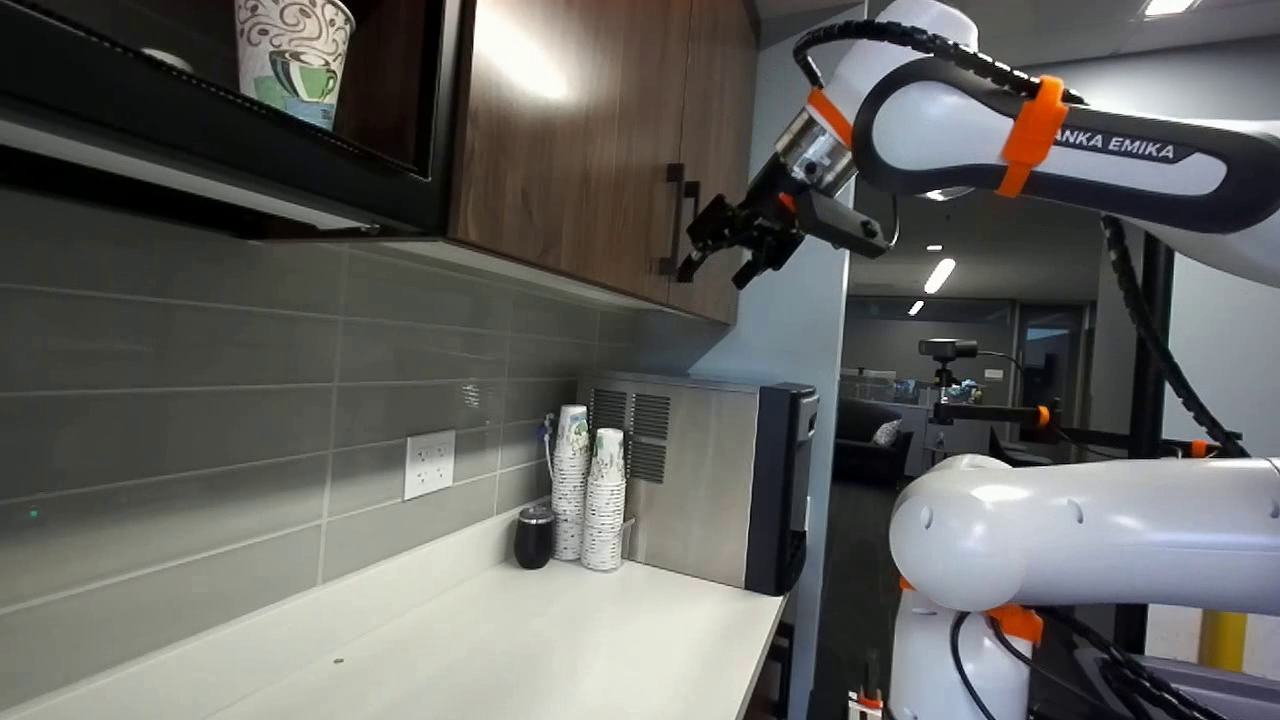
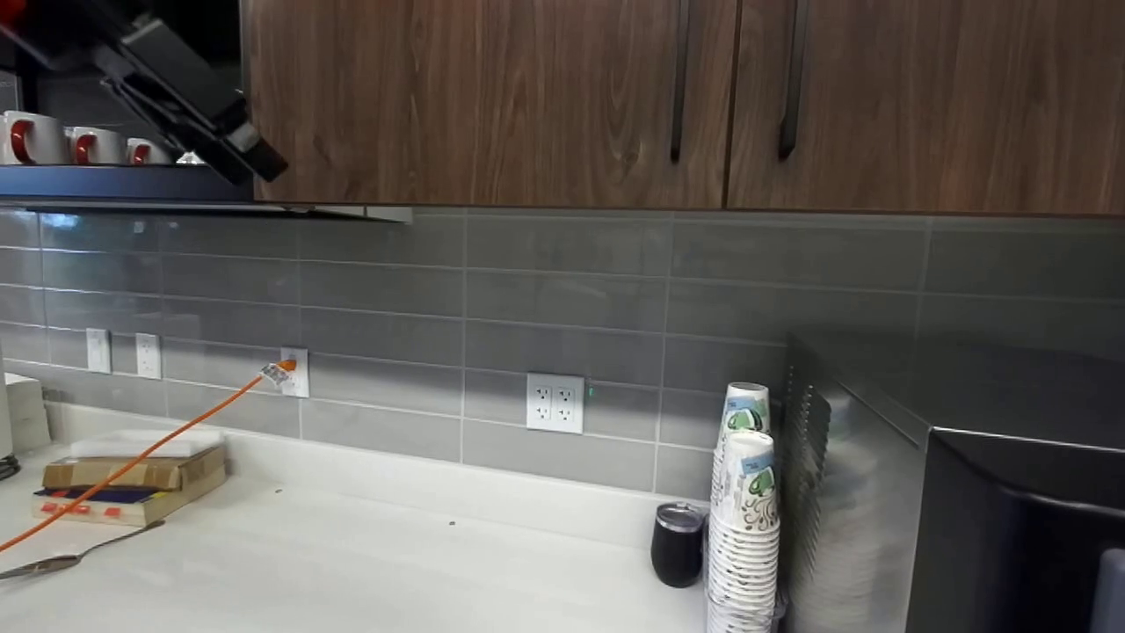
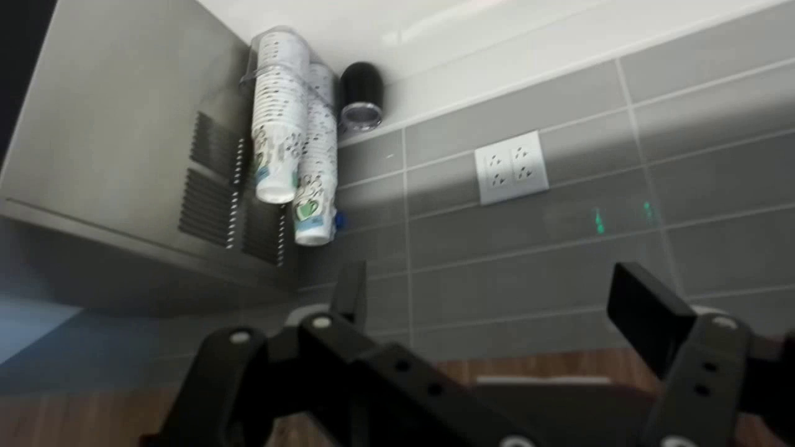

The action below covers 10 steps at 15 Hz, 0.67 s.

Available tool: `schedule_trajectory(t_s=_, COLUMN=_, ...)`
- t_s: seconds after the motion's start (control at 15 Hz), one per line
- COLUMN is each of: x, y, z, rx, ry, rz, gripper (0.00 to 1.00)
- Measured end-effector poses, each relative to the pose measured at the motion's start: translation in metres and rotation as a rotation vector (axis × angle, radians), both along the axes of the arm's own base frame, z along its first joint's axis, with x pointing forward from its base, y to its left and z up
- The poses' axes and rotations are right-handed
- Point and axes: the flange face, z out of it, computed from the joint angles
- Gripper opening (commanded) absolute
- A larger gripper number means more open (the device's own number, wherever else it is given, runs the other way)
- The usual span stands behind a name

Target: Open and close the top left cabinet door

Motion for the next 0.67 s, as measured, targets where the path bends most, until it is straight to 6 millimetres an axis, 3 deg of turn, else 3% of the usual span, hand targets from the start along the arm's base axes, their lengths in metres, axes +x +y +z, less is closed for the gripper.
schedule_trajectory(t_s=0.33, x=-0.025, y=-0.041, z=0.058, rx=-0.12, ry=-0.173, rz=-0.173, gripper=1.0)
schedule_trajectory(t_s=0.67, x=-0.031, y=-0.086, z=0.096, rx=-0.246, ry=-0.326, rz=-0.221, gripper=1.0)
